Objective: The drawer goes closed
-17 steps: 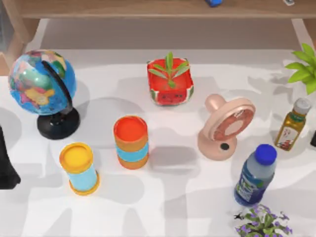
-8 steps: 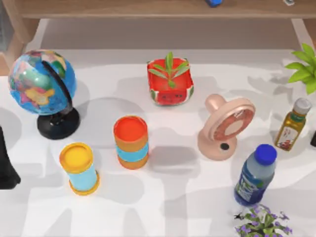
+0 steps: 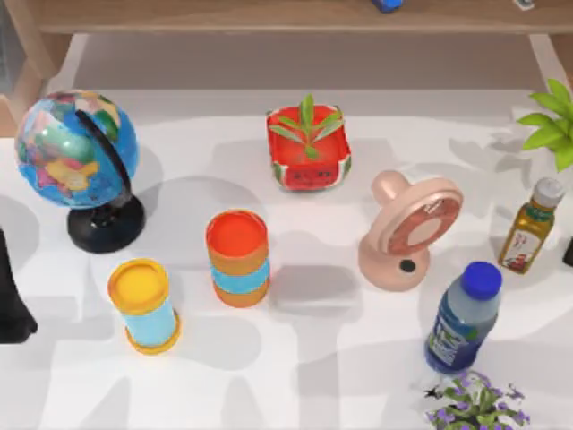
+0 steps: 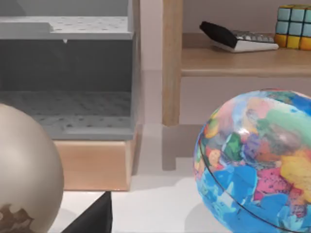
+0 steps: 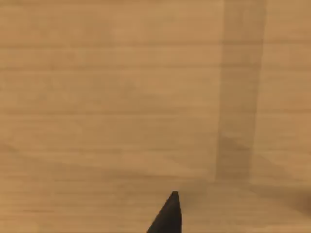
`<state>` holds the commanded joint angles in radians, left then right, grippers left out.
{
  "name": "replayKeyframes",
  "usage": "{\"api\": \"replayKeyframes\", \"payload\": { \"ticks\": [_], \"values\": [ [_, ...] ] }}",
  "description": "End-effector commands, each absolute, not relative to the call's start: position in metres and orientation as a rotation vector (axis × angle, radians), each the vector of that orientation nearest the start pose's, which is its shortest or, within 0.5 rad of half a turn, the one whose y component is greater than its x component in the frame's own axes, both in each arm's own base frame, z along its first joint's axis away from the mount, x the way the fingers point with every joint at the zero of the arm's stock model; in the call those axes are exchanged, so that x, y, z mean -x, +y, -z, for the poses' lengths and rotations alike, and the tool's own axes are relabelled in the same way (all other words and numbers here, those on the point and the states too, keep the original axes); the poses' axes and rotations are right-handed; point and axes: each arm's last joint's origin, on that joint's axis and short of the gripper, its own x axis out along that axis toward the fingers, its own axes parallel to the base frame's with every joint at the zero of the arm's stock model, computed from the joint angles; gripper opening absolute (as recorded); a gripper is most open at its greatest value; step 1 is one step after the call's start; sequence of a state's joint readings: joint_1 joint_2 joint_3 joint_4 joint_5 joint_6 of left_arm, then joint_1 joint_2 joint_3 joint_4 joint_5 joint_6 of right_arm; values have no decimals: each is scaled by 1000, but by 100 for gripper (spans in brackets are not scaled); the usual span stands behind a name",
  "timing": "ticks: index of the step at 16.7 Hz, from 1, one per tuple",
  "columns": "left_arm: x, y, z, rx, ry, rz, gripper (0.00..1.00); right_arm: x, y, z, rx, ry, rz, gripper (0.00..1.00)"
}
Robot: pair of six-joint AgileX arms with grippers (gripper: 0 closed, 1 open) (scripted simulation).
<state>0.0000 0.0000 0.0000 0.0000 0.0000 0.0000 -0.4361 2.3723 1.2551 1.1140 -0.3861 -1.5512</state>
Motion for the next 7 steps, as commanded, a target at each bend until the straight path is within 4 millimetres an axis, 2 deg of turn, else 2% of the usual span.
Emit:
{"api": "replayKeyframes", "payload": {
  "ticks": [1, 2, 7],
  "values": [
    [-106, -1, -160, 0, 0, 0, 100, -435, -184, -88, 1560, 24, 12, 98],
    [-106, -1, -160, 0, 0, 0, 100, -435, -184, -88, 1560, 24, 12, 100],
    [-106, -1, -160, 0, 0, 0, 100, -435, -184, -88, 1560, 24, 12, 100]
  ]
}}
